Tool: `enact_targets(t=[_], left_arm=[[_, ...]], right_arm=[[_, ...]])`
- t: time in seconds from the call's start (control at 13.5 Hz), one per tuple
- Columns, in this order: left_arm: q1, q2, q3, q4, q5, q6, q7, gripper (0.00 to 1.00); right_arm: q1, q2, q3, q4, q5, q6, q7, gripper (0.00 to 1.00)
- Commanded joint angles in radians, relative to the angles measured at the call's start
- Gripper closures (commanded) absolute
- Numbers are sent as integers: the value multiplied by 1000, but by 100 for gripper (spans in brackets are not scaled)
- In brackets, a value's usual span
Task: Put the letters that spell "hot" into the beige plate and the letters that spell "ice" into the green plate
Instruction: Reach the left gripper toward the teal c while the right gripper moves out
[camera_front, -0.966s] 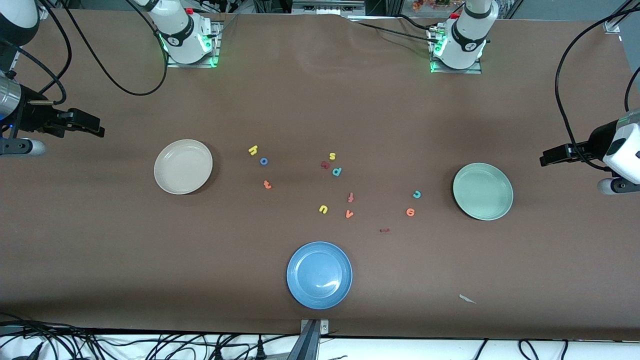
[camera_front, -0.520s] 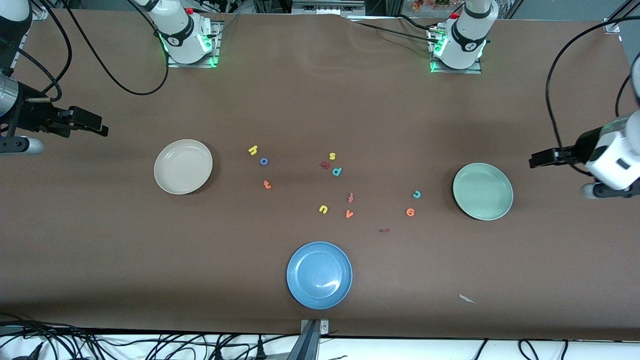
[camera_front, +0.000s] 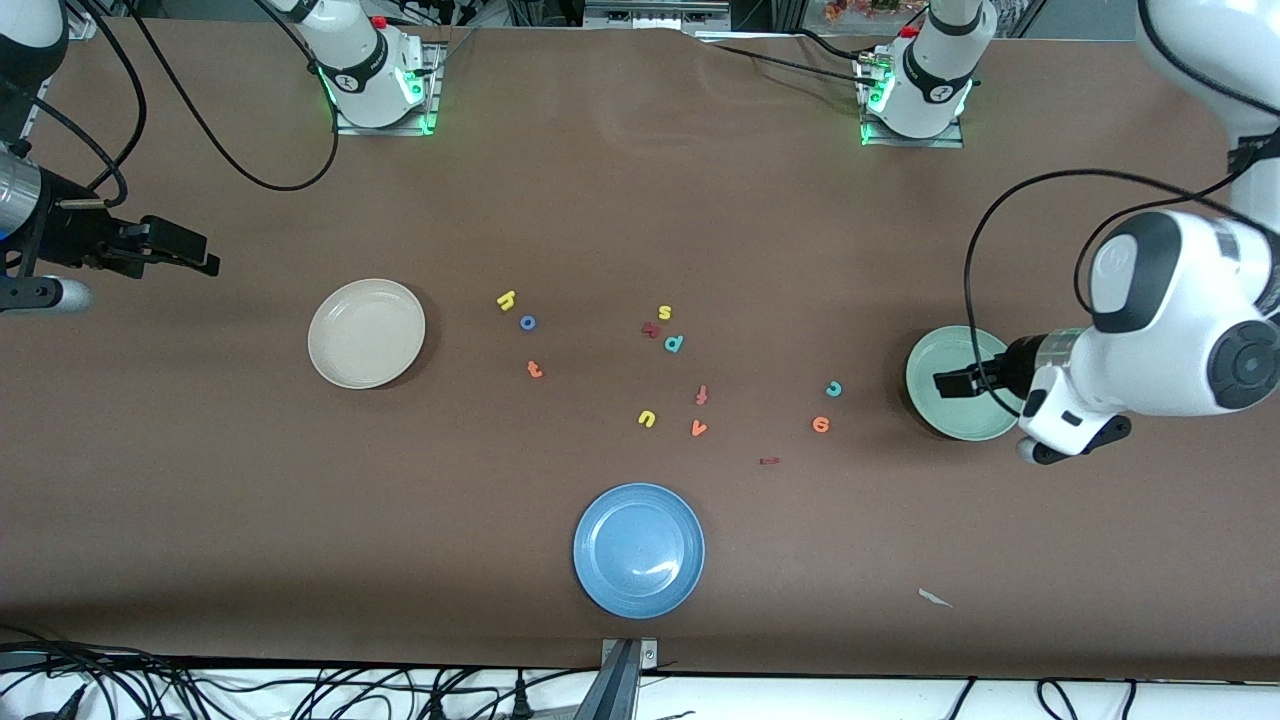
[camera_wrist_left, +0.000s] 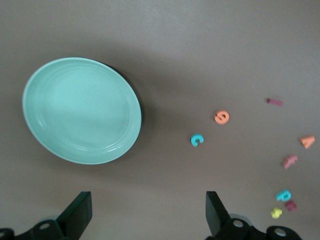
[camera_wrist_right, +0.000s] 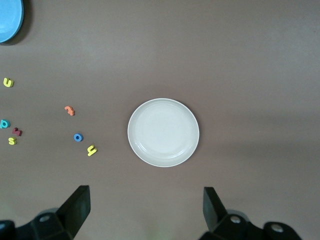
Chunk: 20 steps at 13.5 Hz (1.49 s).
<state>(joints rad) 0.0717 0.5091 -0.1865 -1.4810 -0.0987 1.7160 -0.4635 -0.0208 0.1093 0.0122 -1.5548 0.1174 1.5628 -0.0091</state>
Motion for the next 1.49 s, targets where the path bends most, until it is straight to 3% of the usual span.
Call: enact_targets(t=[0.0, 0.22, 0.45, 0.74, 1.04, 1.19, 1.41], left_arm=[[-47, 12, 4, -123, -26, 190, -166, 1], [-95, 32, 5, -223, -7, 373, -358, 1], [-118, 74, 5, -271, 42, 473, -450, 2], [-119, 68, 4, -406, 43, 669, -495, 6], [-154, 80, 4, -409, 43, 686, -578, 11], [-165, 92, 5, -417, 43, 688, -583, 21], [-173, 104, 5, -418, 43, 700, -587, 22]], right_arm=[[19, 7, 2, 7, 7, 13, 3, 0], [41, 21, 2, 10, 5, 28, 12, 0], [85, 29, 2, 10, 2, 39, 101, 0], [128, 46, 2, 10, 1, 59, 172, 0], [185, 66, 2, 9, -5, 88, 243, 0], [231, 79, 2, 9, -34, 108, 306, 0], [275, 98, 2, 9, -65, 112, 340, 0]])
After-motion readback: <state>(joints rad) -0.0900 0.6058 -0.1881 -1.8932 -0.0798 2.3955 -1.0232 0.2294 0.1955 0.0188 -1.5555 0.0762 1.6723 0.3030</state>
